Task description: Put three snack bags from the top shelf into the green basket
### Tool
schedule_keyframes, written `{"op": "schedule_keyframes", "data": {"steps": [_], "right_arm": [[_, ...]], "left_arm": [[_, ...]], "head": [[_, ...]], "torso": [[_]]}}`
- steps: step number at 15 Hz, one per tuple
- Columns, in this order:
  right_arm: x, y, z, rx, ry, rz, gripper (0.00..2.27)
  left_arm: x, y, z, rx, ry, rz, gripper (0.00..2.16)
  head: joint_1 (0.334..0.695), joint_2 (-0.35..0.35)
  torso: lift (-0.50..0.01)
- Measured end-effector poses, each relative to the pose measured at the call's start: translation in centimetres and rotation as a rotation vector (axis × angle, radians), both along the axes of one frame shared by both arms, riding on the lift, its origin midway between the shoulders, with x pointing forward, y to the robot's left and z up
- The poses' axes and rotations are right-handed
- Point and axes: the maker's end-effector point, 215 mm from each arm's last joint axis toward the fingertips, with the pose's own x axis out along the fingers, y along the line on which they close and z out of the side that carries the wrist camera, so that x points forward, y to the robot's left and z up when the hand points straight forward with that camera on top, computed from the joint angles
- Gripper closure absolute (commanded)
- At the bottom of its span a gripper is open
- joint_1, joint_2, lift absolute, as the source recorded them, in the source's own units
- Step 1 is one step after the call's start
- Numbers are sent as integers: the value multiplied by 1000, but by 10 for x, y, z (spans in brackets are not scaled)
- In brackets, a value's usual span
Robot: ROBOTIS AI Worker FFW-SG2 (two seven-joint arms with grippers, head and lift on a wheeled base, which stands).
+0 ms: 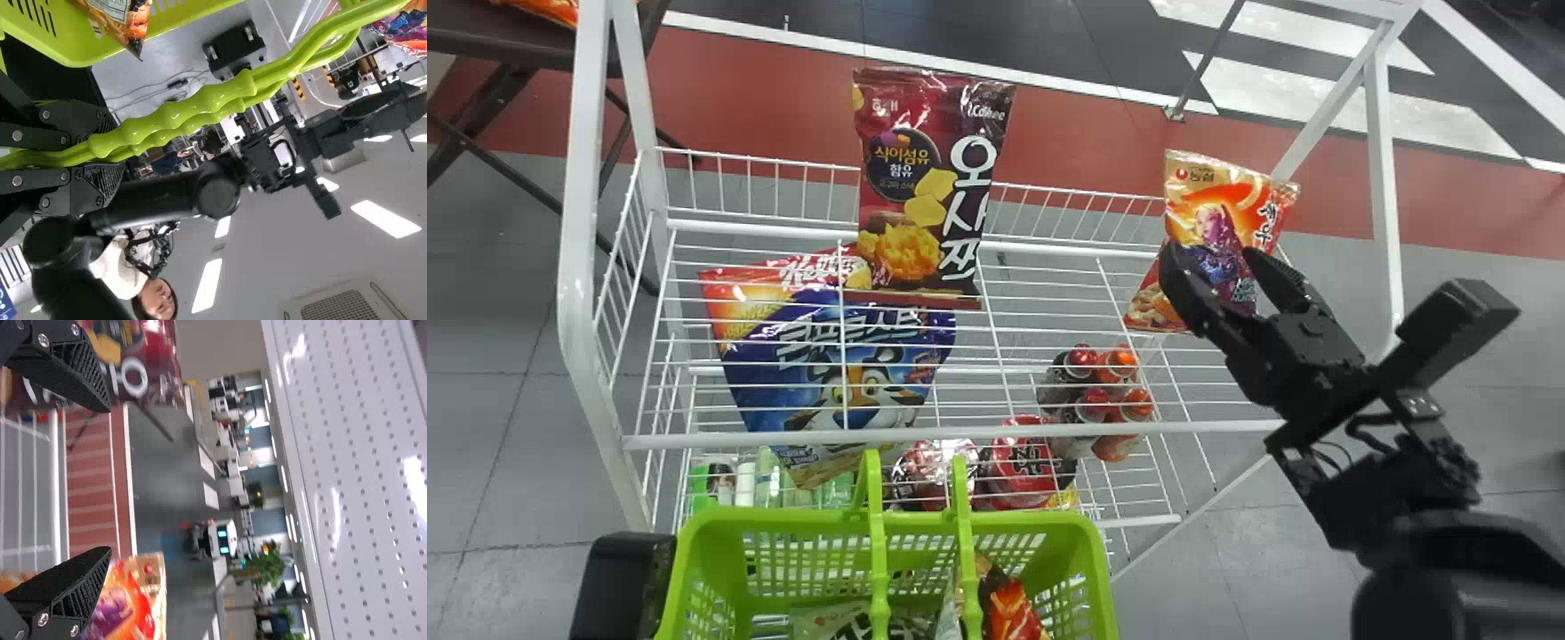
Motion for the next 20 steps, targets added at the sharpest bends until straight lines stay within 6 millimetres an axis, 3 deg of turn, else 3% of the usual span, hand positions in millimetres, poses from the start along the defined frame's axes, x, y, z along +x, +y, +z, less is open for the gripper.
{"op": "schedule_keyframes", "data": {"steps": [4,6,9,10,11,12,13,14,17,20], "right_arm": [[50,-41,-25,-112,17,-124,53],[61,-62,-35,-161,16,-207,60],[74,-90,-65,-174,66,-275,90],[78,-97,-78,-178,99,-279,232],[81,-101,-90,-182,128,-272,539],[83,-100,-96,-181,145,-256,1359],[84,-95,-100,-175,153,-228,2034],[84,-92,-100,-167,152,-214,2213],[79,-82,-81,-170,118,-196,2240],[60,-60,-47,-184,65,-160,2240]], "left_arm": [[-1,-1,-1,4,1,-3,1632],[-1,-1,-1,3,2,-2,1632],[-1,-1,-1,5,2,0,1632],[0,-1,-1,7,1,-1,1632],[0,-1,-1,8,2,-2,1632],[1,-1,-1,9,3,-3,1632],[1,-1,-1,9,4,-4,1632],[1,-1,-1,10,5,-5,1632],[2,0,-2,12,5,-2,1632],[2,1,-2,12,6,-1,1632]], "head": [[695,-350],[695,-350],[695,-350],[695,-350],[695,-350],[695,-350],[695,-350],[695,-350],[695,-350],[695,-350]], "torso": [[-45],[-45],[-45],[-45],[-45],[-45],[-45],[-45],[-45],[-45]]}}
